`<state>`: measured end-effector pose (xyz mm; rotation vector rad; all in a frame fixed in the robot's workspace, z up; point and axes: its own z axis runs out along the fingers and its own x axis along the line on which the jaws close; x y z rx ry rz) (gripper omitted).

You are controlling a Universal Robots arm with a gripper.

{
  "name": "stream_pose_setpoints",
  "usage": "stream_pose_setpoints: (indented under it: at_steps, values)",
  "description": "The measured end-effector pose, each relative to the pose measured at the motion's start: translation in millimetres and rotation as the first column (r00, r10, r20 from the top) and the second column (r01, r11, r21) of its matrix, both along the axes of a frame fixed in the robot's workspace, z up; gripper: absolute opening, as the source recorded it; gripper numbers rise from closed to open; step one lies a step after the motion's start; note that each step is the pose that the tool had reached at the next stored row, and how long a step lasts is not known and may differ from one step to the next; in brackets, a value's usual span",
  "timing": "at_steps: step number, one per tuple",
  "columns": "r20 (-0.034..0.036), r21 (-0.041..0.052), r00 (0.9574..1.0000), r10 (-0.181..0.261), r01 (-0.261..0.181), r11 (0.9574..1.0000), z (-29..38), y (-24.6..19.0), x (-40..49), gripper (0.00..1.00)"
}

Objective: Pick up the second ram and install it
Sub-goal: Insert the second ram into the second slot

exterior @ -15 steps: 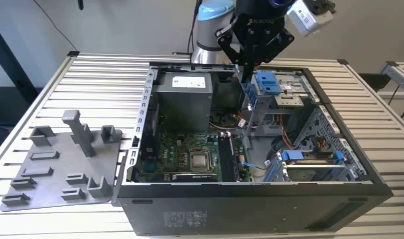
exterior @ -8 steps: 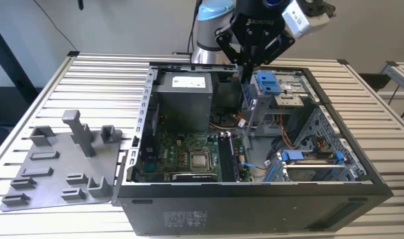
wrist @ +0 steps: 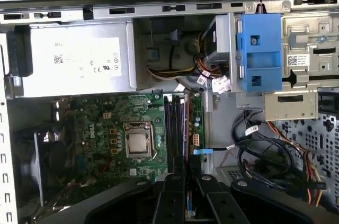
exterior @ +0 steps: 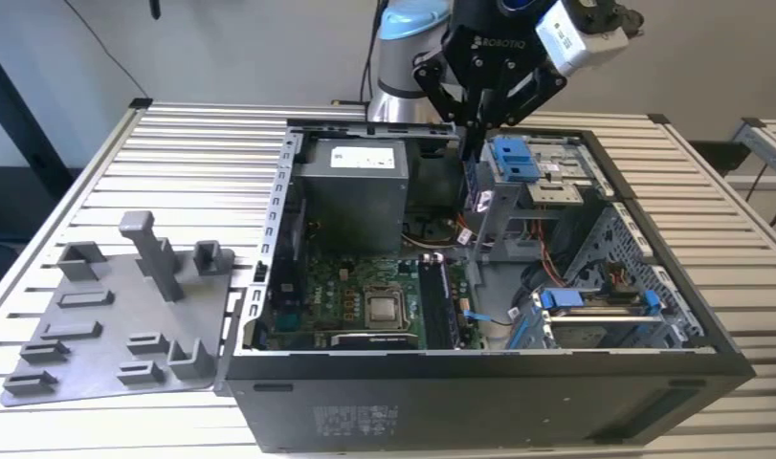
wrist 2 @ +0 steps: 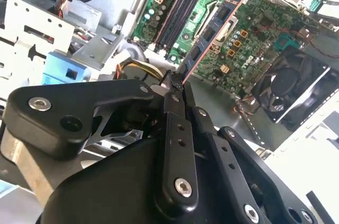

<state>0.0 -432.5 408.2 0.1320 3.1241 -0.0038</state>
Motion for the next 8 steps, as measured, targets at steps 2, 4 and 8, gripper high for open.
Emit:
stream_pose_setpoints:
  at_steps: [2,4,8]
  values:
    - [0.0,-0.0002,1.0,0.0,0.0,1.0,0.0,0.0,0.0,0.14]
    - [0.0,-0.0009,1.0,0.002,-0.002,1.0,-0.4,0.1,0.0,0.14]
    - [0.0,-0.0032,1.0,0.003,-0.003,1.0,-0.7,0.1,0.0,0.14]
